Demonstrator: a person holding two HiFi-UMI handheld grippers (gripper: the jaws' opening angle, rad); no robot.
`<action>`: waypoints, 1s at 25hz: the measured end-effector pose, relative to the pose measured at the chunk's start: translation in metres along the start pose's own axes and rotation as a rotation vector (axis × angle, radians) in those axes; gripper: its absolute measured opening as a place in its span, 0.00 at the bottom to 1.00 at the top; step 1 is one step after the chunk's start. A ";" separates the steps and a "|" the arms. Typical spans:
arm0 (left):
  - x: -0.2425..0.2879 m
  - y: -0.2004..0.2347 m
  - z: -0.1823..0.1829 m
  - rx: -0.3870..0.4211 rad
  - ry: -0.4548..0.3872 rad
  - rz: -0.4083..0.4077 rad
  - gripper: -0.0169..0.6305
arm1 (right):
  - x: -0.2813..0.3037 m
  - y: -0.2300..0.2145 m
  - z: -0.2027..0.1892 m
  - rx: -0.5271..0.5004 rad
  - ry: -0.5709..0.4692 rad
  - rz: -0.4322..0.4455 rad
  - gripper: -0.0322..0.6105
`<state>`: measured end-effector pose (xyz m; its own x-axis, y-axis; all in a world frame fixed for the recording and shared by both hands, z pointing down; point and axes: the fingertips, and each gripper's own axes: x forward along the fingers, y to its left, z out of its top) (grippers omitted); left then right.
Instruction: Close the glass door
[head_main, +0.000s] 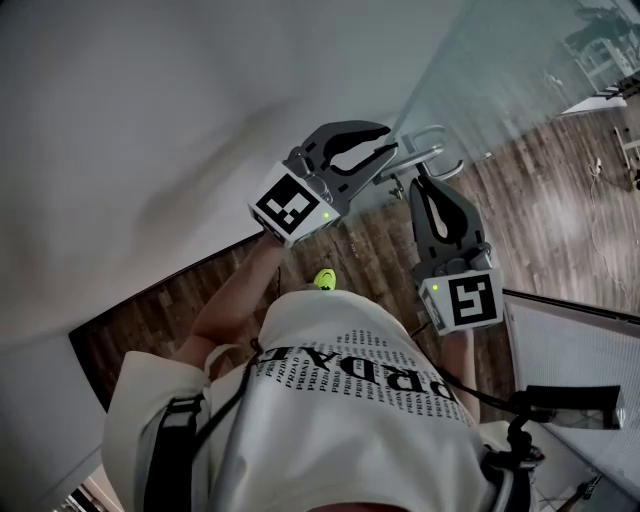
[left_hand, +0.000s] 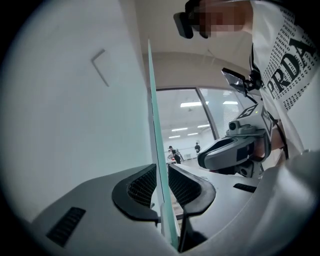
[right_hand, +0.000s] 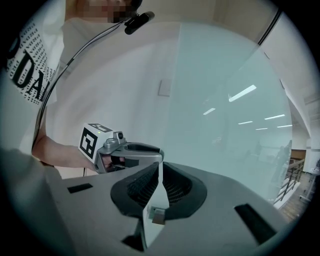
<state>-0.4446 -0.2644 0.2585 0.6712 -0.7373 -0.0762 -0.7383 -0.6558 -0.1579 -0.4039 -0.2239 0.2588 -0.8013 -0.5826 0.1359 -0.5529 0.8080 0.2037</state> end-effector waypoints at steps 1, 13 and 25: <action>0.003 -0.002 -0.002 0.009 0.010 -0.016 0.13 | 0.000 -0.002 -0.002 0.000 0.007 -0.005 0.05; 0.004 -0.014 -0.001 -0.068 -0.023 -0.068 0.14 | 0.002 -0.015 0.000 -0.001 0.029 -0.048 0.05; 0.006 -0.045 0.006 0.004 0.004 -0.171 0.14 | 0.003 -0.019 0.022 0.001 0.008 -0.079 0.05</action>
<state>-0.4073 -0.2382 0.2594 0.7866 -0.6159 -0.0441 -0.6133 -0.7709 -0.1719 -0.4005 -0.2388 0.2341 -0.7531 -0.6455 0.1273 -0.6148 0.7593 0.2133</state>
